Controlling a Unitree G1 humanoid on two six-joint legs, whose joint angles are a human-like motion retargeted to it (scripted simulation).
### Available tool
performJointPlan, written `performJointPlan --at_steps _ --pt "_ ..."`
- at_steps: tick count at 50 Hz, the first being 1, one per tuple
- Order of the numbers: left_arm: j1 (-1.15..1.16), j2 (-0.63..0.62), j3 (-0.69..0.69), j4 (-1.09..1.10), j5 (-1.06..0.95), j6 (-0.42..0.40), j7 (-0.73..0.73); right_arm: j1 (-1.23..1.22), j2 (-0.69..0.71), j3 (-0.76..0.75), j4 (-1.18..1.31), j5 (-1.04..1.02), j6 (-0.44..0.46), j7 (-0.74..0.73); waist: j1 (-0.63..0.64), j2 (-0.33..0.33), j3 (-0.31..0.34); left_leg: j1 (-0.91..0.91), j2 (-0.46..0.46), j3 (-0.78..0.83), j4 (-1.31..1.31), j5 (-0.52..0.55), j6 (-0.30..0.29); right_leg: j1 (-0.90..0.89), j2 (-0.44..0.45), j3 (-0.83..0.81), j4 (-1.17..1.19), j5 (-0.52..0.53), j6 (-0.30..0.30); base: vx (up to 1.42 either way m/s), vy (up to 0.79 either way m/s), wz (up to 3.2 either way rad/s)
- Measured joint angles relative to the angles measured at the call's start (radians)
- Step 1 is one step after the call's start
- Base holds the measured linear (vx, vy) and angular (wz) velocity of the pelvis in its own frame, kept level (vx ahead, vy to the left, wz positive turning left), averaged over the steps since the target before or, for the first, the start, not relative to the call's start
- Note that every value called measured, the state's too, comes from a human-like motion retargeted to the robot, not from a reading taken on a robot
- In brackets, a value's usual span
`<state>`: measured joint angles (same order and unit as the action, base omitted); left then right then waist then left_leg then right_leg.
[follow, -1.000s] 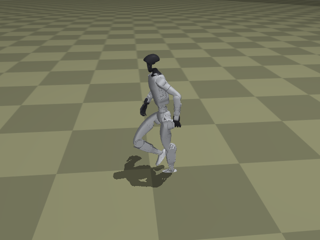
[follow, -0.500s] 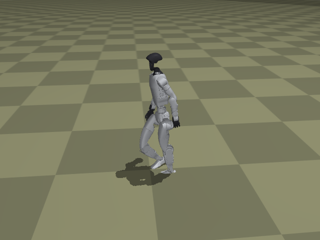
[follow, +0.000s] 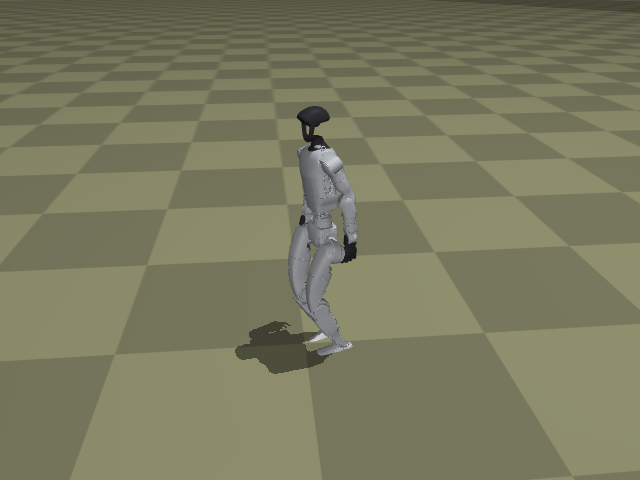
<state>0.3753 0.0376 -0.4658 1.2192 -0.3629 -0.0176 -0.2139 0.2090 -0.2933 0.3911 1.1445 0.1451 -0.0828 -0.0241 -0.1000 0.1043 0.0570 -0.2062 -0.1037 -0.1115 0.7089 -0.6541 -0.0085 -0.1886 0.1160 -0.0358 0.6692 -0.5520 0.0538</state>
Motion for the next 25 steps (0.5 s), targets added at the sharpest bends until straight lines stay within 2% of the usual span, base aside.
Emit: performJointPlan --at_steps 2,8,13,15,17,20,22,25 --pt "0.001 0.006 -0.016 -0.015 -0.004 -0.001 -0.002 0.0 -0.01 0.001 -0.001 0.007 -0.005 -0.004 -0.001 0.001 -0.02 0.035 0.001 -0.008 -0.099 0.035 -0.003 0.023 -0.008 -0.01 -0.066 0.019 -0.001 0.06 0.01 0.35" --pt "0.022 0.003 -0.06 -0.062 -0.008 -0.008 -0.021 0.007 -0.026 0.011 -0.029 0.023 -0.023 -0.016 -0.011 -0.012 -0.002 0.034 -0.019 -0.001 -0.049 0.012 0.0 -0.004 -0.036 -0.031 0.053 -0.026 -0.002 -0.02 0.05 0.24" --pt "0.04 0.012 -0.095 -0.108 -0.023 -0.003 -0.05 0.01 -0.052 0.011 -0.076 0.052 -0.038 -0.019 -0.035 -0.036 -0.002 0.044 -0.066 0.008 -0.085 0.032 0.005 -0.066 -0.095 -0.036 0.195 -0.053 -0.005 -0.01 0.06 0.22" --pt "0.042 0.025 -0.102 -0.132 -0.034 0.01 -0.062 0.012 -0.074 0.007 -0.104 0.072 -0.037 -0.015 -0.055 -0.077 -0.049 0.109 -0.127 -0.006 -0.325 0.151 0.012 -0.143 -0.179 -0.025 0.271 -0.066 -0.003 0.04 0.04 0.34" --pt "0.05 0.029 -0.106 -0.133 -0.035 0.009 -0.061 0.02 -0.074 0.002 -0.111 0.079 -0.042 -0.022 -0.067 -0.097 -0.041 0.11 -0.157 0.0 -0.312 0.155 0.017 -0.158 -0.216 -0.021 0.33 -0.068 -0.004 -0.02 0.04 0.26" --pt "0.054 0.035 -0.099 -0.129 -0.031 0.01 -0.054 0.029 -0.074 -0.011 -0.12 0.094 -0.046 -0.033 -0.086 -0.116 -0.045 0.113 -0.191 -0.009 -0.321 0.168 0.019 -0.179 -0.238 -0.001 0.369 -0.076 0.002 0.02 0.01 0.3" --pt "0.048 0.035 -0.082 -0.119 -0.031 0.011 -0.046 0.029 -0.077 -0.02 -0.121 0.107 -0.043 -0.038 -0.09 -0.099 -0.077 0.186 -0.168 -0.044 -0.534 0.269 0.013 -0.196 -0.216 0.007 0.318 -0.059 0.0 0.08 -0.02 0.19" --pt "0.057 0.032 -0.064 -0.101 -0.033 0.01 -0.026 0.045 -0.065 -0.038 -0.111 0.122 -0.04 -0.049 -0.095 -0.122 -0.081 0.199 -0.2 -0.054 -0.547 0.288 0.018 -0.185 -0.235 0.027 0.304 -0.07 0.005 0.01 -0.01 0.12"
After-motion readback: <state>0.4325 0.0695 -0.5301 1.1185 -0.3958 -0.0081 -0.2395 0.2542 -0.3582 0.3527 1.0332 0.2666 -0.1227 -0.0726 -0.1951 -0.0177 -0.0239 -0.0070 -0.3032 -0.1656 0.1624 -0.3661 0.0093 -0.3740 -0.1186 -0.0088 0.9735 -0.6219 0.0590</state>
